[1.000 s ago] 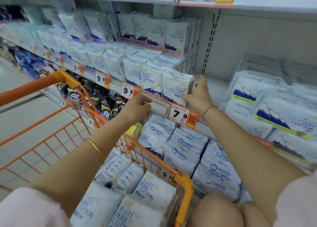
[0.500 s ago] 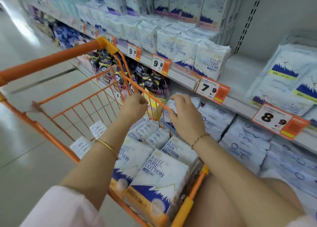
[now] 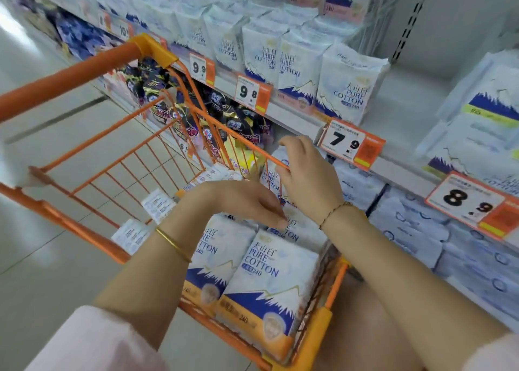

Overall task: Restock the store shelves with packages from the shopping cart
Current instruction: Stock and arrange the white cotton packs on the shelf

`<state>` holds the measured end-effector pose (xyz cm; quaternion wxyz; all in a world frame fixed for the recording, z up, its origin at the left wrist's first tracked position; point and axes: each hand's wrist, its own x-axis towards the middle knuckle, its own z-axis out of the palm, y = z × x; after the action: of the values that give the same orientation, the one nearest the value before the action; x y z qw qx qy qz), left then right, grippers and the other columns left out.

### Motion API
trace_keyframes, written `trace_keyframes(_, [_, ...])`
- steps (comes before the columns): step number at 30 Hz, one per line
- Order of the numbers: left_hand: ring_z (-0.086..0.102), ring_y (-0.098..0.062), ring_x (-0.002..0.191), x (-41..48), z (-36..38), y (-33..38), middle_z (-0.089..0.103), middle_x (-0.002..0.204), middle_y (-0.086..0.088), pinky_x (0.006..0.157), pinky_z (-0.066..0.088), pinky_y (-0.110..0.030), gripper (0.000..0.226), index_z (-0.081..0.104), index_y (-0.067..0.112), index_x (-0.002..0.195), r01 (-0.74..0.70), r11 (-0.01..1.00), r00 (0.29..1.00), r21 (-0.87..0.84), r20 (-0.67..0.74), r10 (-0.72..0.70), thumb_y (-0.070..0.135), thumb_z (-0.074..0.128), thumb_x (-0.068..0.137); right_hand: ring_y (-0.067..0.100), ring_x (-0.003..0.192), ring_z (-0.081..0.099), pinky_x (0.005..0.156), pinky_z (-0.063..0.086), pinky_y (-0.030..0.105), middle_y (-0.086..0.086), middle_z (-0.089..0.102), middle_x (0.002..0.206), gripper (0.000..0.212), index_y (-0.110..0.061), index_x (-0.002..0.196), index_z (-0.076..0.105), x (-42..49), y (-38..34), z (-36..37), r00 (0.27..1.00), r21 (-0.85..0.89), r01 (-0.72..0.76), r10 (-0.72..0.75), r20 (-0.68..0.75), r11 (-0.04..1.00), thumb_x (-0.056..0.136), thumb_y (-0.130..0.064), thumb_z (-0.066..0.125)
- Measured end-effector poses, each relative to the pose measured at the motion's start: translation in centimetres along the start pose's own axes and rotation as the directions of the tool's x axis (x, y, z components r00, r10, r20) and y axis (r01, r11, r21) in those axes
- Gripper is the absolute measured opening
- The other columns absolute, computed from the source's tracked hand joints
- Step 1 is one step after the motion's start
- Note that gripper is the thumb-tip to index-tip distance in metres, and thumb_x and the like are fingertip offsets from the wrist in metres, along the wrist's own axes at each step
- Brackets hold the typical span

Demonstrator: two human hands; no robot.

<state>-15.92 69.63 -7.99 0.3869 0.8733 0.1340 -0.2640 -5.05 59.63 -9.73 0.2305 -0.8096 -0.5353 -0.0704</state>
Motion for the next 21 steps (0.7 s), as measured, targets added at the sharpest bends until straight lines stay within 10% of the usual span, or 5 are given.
trace_keyframes(10, [0.063, -0.009, 0.100, 3.3, -0.8, 2.4, 0.068, 0.107, 0.006, 0.091, 0.048, -0.026, 0.034, 0.065, 0.011, 0.114, -0.053, 0.996, 0.947, 0.065, 0.320, 0.029, 0.027, 0.069, 0.083, 0.026, 0.090, 0.056, 0.077, 0.049, 0.040, 0.011, 0.045, 0.130, 0.039, -0.007, 0.129, 0.044, 1.6, 3.7, -0.7, 0.996, 0.085, -0.001, 0.009, -0.088, 0.996, 0.090, -0.016, 0.049])
trace_keyframes(16, [0.063, -0.005, 0.088, 4.3, -0.9, 4.8, 0.068, 0.097, 0.005, 0.085, 0.048, -0.022, 0.020, 0.067, 0.012, 0.102, -0.188, 0.979, 0.959, 0.079, 0.228, 0.166, 0.020, 0.067, 0.083, 0.022, 0.092, 0.054, 0.083, 0.047, 0.040, 0.011, 0.049, 0.116, 0.043, -0.008, 0.129, 0.044, 1.5, 5.5, -1.1, 0.997, 0.147, 0.033, -0.022, -0.079, 0.989, 0.087, -0.016, 0.053])
trace_keyframes(21, [0.062, -0.019, 0.092, 4.1, -0.7, 4.9, 0.066, 0.100, -0.007, 0.092, 0.048, -0.046, 0.016, 0.068, 0.011, 0.096, -0.279, 0.959, 0.951, -0.042, 0.128, 0.282, 0.013, 0.071, 0.080, 0.011, 0.089, 0.051, 0.078, 0.042, 0.020, 0.004, 0.050, 0.112, 0.034, -0.008, 0.121, 0.051, 1.1, 6.1, -1.3, 0.987, 0.328, 0.020, 0.033, -0.155, 0.945, 0.088, -0.015, 0.054])
